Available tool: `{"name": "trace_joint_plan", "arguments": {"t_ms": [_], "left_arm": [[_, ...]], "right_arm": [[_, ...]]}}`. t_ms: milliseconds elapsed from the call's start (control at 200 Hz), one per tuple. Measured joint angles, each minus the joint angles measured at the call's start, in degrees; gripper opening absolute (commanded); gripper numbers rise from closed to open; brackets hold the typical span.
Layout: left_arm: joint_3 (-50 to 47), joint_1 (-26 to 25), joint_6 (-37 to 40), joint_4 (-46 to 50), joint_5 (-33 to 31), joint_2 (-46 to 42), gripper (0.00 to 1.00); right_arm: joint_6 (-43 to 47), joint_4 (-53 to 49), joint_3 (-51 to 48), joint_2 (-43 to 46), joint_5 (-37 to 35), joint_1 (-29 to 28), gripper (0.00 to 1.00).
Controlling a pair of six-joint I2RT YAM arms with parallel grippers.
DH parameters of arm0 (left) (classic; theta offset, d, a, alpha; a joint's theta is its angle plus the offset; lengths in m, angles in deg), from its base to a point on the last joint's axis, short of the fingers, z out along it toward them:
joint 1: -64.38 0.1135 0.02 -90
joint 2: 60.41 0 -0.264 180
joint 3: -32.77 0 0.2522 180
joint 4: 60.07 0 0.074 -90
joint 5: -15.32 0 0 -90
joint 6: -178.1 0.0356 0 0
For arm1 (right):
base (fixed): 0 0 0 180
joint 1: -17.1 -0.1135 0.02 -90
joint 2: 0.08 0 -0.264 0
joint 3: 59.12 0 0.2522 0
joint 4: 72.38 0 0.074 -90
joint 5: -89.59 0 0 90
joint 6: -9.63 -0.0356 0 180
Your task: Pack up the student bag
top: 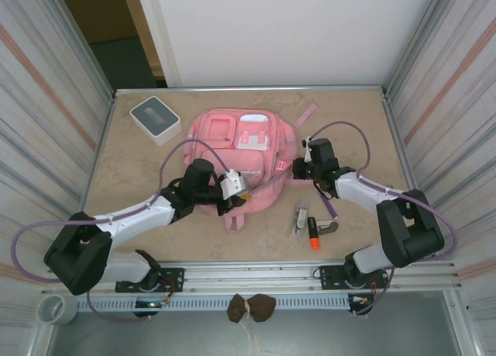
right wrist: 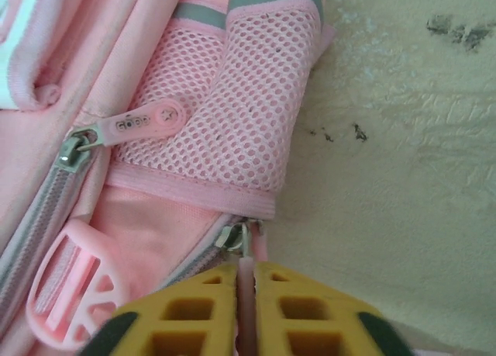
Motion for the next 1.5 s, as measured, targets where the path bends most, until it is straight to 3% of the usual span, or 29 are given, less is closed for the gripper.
{"name": "trace_joint_plan", "arguments": {"t_ms": [215,406,461,601,686,1027,1503], "left_arm": [[0.1,0.0,0.1,0.3,1.4,1.8,0.00],[0.8,0.0,0.4,1.3,1.8,2.3,0.00],[0.8,0.0,0.4,1.4,1.8,2.3,0.01],[0.8,0.0,0.2,1.5,1.6,2.3,0.02],[0.8,0.0,-0.5,1.6,0.8,2.5,0.02],[1.2,2.8,-6.3,2.8,-6.6,5.0,0.06],[2.2,6.9,-12.4,5.1,-18.4,5.4,0.07]], "right_arm": [[-5.7,-2.8,1.4,1.7,11.3,7.0,0.54],[-11.1,-1.6,7.8,-8.0,17.7,8.6,0.62],[-11.5,-0.8,10.1,-11.7,18.9,8.6,0.57],[-13.0,1.2,12.6,-17.4,21.9,8.6,0.13],[-14.3,2.2,12.1,-17.4,22.7,8.9,0.00],[-16.1,3.5,0.7,-5.3,15.9,8.1,0.00],[-9.7,-1.5,7.3,-10.2,8.0,1.2,0.08]]}}
